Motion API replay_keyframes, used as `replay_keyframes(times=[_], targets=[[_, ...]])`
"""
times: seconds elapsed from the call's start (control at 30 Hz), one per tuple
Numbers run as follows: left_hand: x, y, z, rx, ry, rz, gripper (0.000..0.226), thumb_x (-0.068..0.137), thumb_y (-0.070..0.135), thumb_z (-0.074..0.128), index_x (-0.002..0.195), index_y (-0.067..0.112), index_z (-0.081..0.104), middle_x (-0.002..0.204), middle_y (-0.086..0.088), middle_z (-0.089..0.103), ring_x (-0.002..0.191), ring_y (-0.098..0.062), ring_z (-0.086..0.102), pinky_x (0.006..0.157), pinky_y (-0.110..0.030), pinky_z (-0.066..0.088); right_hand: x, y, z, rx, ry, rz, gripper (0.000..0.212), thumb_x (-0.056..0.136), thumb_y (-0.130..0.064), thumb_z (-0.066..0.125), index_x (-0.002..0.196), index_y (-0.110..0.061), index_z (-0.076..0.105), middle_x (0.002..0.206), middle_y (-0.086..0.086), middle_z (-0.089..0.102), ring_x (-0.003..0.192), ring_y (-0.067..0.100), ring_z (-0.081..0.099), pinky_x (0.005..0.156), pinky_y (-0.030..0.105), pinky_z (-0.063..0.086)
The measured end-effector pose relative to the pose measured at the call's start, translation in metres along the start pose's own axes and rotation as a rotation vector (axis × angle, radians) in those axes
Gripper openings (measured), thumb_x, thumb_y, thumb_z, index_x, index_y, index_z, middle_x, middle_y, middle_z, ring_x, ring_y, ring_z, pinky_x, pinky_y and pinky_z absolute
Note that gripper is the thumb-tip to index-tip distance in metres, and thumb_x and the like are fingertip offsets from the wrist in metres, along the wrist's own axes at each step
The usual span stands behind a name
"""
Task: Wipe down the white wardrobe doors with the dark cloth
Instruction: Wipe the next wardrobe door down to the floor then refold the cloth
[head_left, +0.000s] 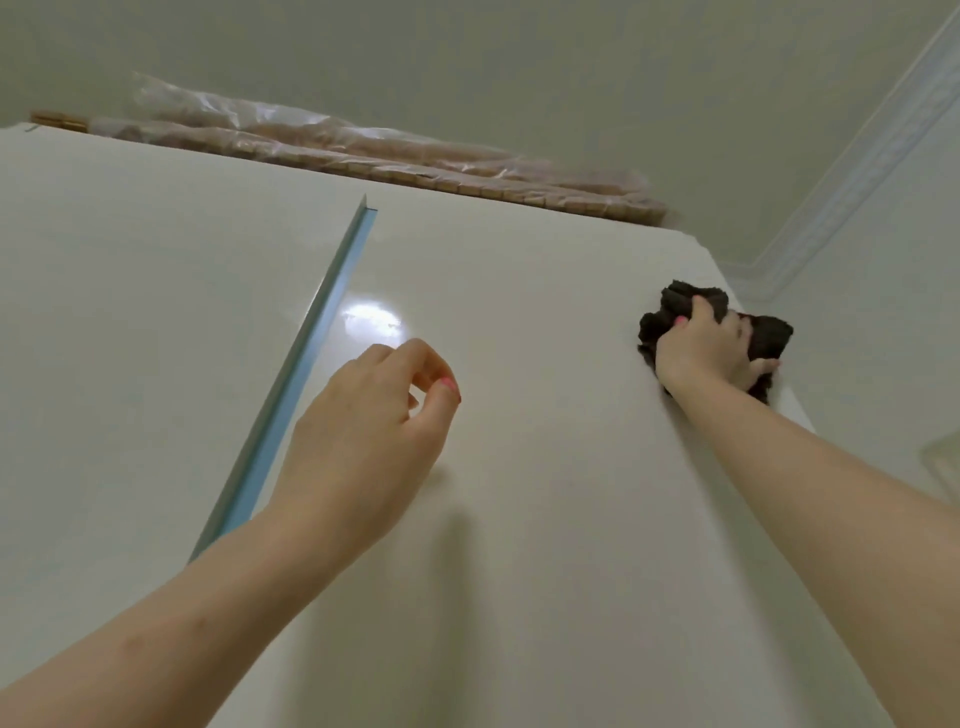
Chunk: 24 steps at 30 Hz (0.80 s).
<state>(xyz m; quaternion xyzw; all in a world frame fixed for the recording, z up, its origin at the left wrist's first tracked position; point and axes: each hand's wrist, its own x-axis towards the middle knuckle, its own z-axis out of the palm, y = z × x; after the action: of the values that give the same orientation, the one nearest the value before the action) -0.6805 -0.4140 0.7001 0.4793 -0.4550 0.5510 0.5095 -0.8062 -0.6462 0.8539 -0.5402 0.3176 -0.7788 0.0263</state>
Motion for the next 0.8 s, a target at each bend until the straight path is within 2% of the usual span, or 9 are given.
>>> replay_keyframes(times=[0.1, 0.17, 0.27, 0.33, 0.43, 0.57, 0.63, 0.73, 0.8], targets=[[-0.004, -0.007, -0.006, 0.036, 0.007, -0.023, 0.019, 0.090, 0.032, 0.038, 0.087, 0.032, 0.057, 0.094, 0.016, 0.054, 0.091, 0.002, 0.049, 0.065, -0.012, 0.030, -0.002, -0.022, 0.004, -0.004, -0.011, 0.019, 0.041, 0.100, -0.027, 0.030, 0.140, -0.025, 0.040, 0.152, 0.009, 0.027, 0.144, 0.025, 0.009, 0.111, 0.066, 0.001], [-0.006, -0.011, -0.010, 0.069, 0.008, -0.008, 0.019, 0.089, 0.033, 0.037, 0.085, 0.032, 0.056, 0.093, 0.017, 0.054, 0.090, 0.003, 0.049, 0.066, -0.012, 0.031, -0.005, -0.039, 0.004, -0.011, -0.076, -0.210, 0.043, 0.100, -0.033, 0.032, 0.143, -0.029, 0.037, 0.154, 0.006, 0.026, 0.144, 0.023, 0.011, 0.111, 0.065, 0.004], [-0.008, -0.014, -0.014, 0.083, 0.007, -0.011, 0.020, 0.088, 0.034, 0.037, 0.082, 0.033, 0.056, 0.093, 0.017, 0.055, 0.088, 0.006, 0.050, 0.066, -0.012, 0.032, -0.010, -0.053, 0.000, 0.040, -0.256, -0.628, 0.046, 0.098, -0.045, 0.038, 0.143, -0.041, 0.033, 0.157, -0.006, 0.021, 0.146, 0.018, 0.006, 0.115, 0.057, 0.007], [-0.008, -0.014, -0.013, 0.073, 0.007, -0.043, 0.020, 0.089, 0.033, 0.039, 0.081, 0.033, 0.056, 0.093, 0.016, 0.055, 0.086, 0.007, 0.049, 0.065, -0.012, 0.031, -0.007, -0.043, -0.002, 0.061, -0.299, -0.727, 0.046, 0.097, -0.049, 0.037, 0.143, -0.047, 0.030, 0.157, -0.011, 0.020, 0.147, 0.015, 0.000, 0.117, 0.053, 0.006], [-0.010, -0.011, -0.012, 0.065, -0.002, -0.060, 0.020, 0.089, 0.033, 0.039, 0.079, 0.034, 0.056, 0.092, 0.017, 0.055, 0.084, 0.009, 0.049, 0.063, -0.013, 0.030, 0.011, -0.013, -0.004, 0.035, -0.224, -0.576, 0.047, 0.099, -0.048, 0.032, 0.145, -0.044, 0.025, 0.158, -0.011, 0.018, 0.147, 0.017, 0.000, 0.115, 0.057, 0.006], [-0.012, -0.010, -0.021, 0.028, 0.006, -0.053, 0.020, 0.088, 0.033, 0.039, 0.078, 0.034, 0.057, 0.088, 0.020, 0.054, 0.087, 0.019, 0.043, 0.062, -0.016, 0.031, 0.022, 0.012, -0.009, 0.023, -0.116, -0.087, 0.051, 0.100, -0.045, 0.028, 0.149, -0.035, 0.020, 0.159, 0.000, 0.014, 0.146, 0.027, -0.003, 0.110, 0.067, 0.004], [-0.015, -0.014, -0.030, 0.032, 0.014, -0.061, 0.020, 0.089, 0.031, 0.040, 0.078, 0.033, 0.056, 0.086, 0.020, 0.053, 0.082, 0.022, 0.043, 0.061, -0.015, 0.030, 0.011, 0.010, -0.009, 0.024, -0.116, 0.061, 0.051, 0.100, -0.043, 0.027, 0.150, -0.034, 0.017, 0.159, 0.005, 0.009, 0.146, 0.031, -0.007, 0.110, 0.067, 0.000], [-0.018, -0.026, -0.041, 0.045, 0.050, -0.095, 0.020, 0.090, 0.029, 0.042, 0.078, 0.033, 0.057, 0.085, 0.020, 0.053, 0.080, 0.015, 0.048, 0.061, -0.013, 0.028, -0.024, -0.006, -0.011, 0.015, -0.126, 0.083, 0.052, 0.100, -0.041, 0.028, 0.150, -0.032, 0.017, 0.160, 0.006, 0.006, 0.145, 0.033, -0.010, 0.110, 0.066, -0.004], [-0.019, -0.033, -0.043, 0.038, 0.060, -0.140, 0.020, 0.091, 0.027, 0.042, 0.080, 0.032, 0.058, 0.087, 0.018, 0.053, 0.080, 0.005, 0.050, 0.061, -0.016, 0.030, -0.063, -0.026, -0.009, -0.001, -0.124, -0.067, 0.053, 0.100, -0.043, 0.029, 0.150, -0.032, 0.017, 0.160, 0.004, 0.006, 0.145, 0.033, -0.008, 0.112, 0.064, -0.003]])
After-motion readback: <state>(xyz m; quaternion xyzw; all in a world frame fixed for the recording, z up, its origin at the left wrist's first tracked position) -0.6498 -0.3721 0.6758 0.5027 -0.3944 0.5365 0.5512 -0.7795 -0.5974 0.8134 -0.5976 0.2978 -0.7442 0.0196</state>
